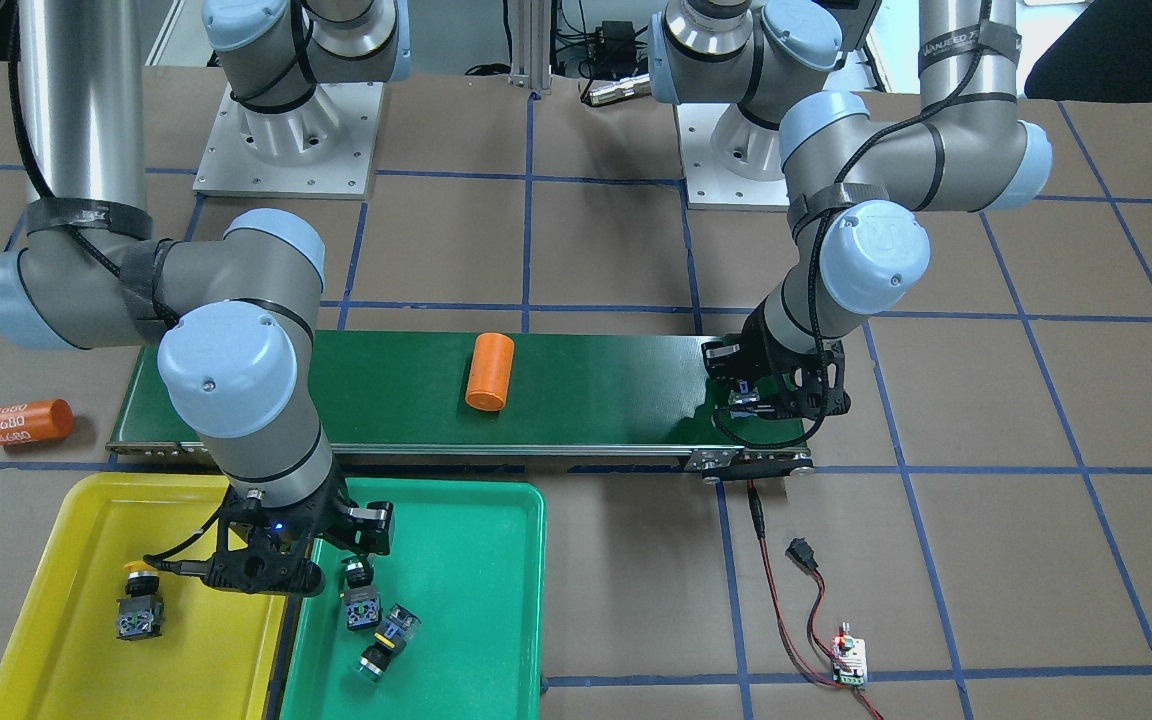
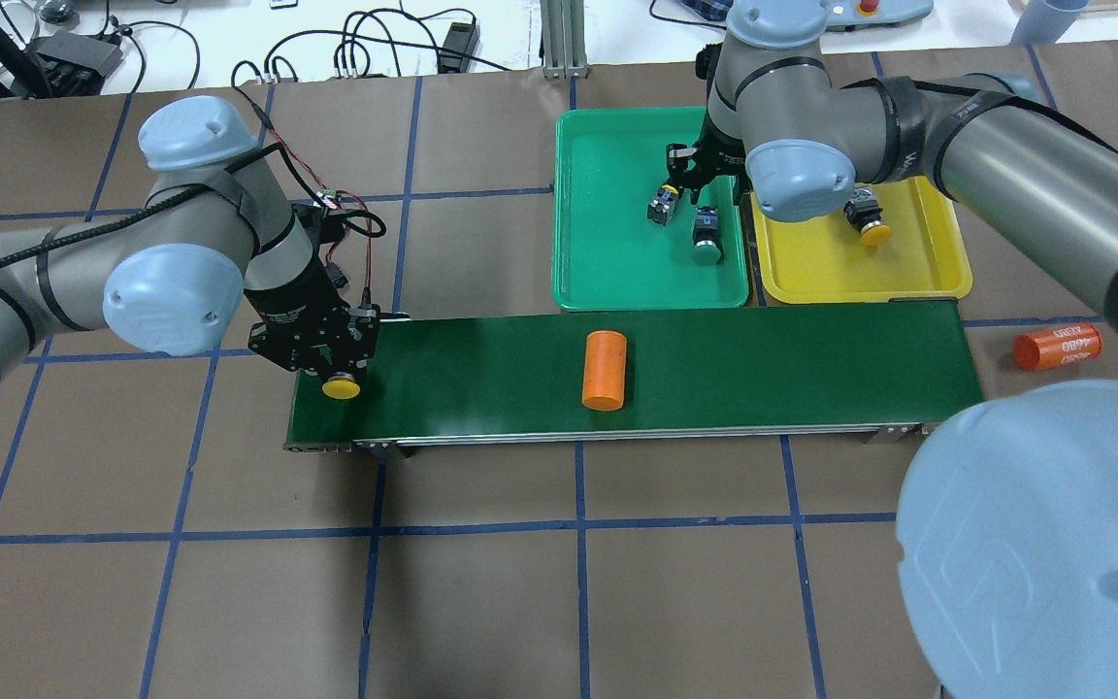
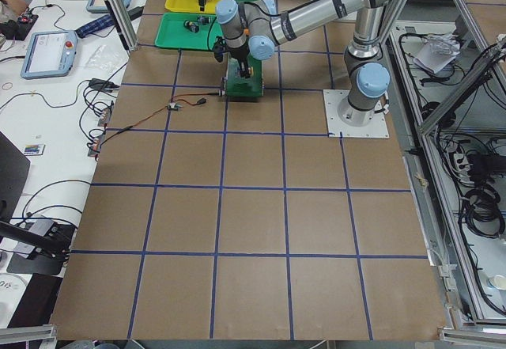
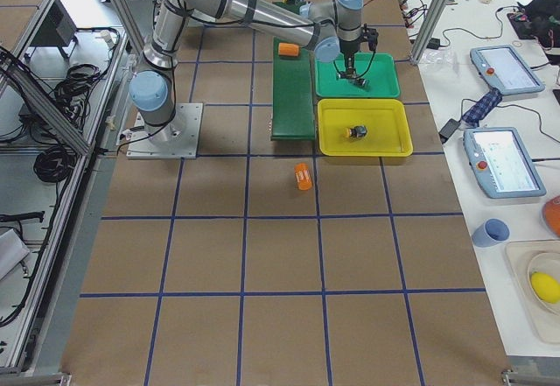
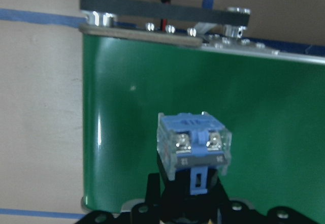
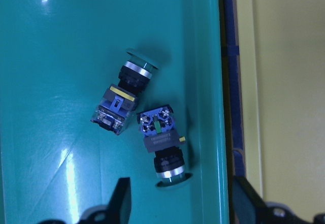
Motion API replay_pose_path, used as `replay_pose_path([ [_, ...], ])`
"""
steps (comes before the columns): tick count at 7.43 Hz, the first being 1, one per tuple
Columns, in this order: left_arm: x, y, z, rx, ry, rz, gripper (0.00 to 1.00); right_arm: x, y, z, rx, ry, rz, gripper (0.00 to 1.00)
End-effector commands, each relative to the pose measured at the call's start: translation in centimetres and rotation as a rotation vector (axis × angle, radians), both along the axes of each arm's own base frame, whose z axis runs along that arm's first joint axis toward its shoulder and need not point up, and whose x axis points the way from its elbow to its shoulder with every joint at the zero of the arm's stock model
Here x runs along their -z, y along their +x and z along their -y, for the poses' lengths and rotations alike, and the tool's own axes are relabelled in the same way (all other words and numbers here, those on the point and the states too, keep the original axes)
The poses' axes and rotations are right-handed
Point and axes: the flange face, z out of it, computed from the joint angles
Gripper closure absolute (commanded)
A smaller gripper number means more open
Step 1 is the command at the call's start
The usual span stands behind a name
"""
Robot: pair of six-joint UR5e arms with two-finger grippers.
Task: Sort buttons by color to trays
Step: 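Lower the yellow-capped button onto the belt's near end and open the left gripper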
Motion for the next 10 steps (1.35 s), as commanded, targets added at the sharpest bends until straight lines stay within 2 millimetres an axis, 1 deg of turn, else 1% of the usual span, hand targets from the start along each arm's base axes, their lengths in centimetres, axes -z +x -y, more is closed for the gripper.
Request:
replay_pose_path([
  [1,0.3,-0.7,0.1,-0.014,-0.051,-0.067,1.0,-2.9,-0.6,-2.3,0.007,0.055,-0.002,0.0],
  [2,-0.1,-0.8,-0.3,-0.012,-0.05,-0.064,0.79,-5.6,-0.7,-3.9,0.007,0.062,-0.001,0.0],
  [3,-0.4,-0.8,-0.5,-0.008,-0.054,-0.061,0.01,-7.7,-0.6,-5.4,0.032,0.079,0.001,0.0],
  [4,-0.6,-0.8,-0.7,-0.009,-0.056,-0.063,0.0,-7.7,-1.3,-5.9,0.039,0.094,-0.002,0.0],
  [5,-0.7,-0.8,-0.7,-0.008,-0.059,-0.063,0.0,-8.8,-1.3,-6.4,0.034,0.08,-0.013,0.0],
  [6,-1.9,-0.8,-0.3,-0.007,-0.083,-0.057,0.0,-9.2,-1.5,-6.7,0.044,0.087,-0.01,0.0],
  [7,-3.3,-0.7,-0.7,-0.006,-0.103,-0.05,0.0,-9.9,-1.4,-7.0,0.039,0.077,-0.004,0.0],
  [8,-4.6,-0.6,-0.9,-0.002,-0.131,-0.034,0.0,-10.1,-1.5,-7.0,0.041,0.075,-0.009,0.0],
  [9,-6.1,-0.1,-1.4,0.004,-0.147,0.019,0.0,-9.9,-1.5,-7.0,0.041,0.079,-0.002,0.0],
  [10,-8.4,-0.2,-1.6,0.007,-0.14,0.019,0.0,-9.9,-1.4,-7.1,0.039,0.079,-0.001,0.0],
])
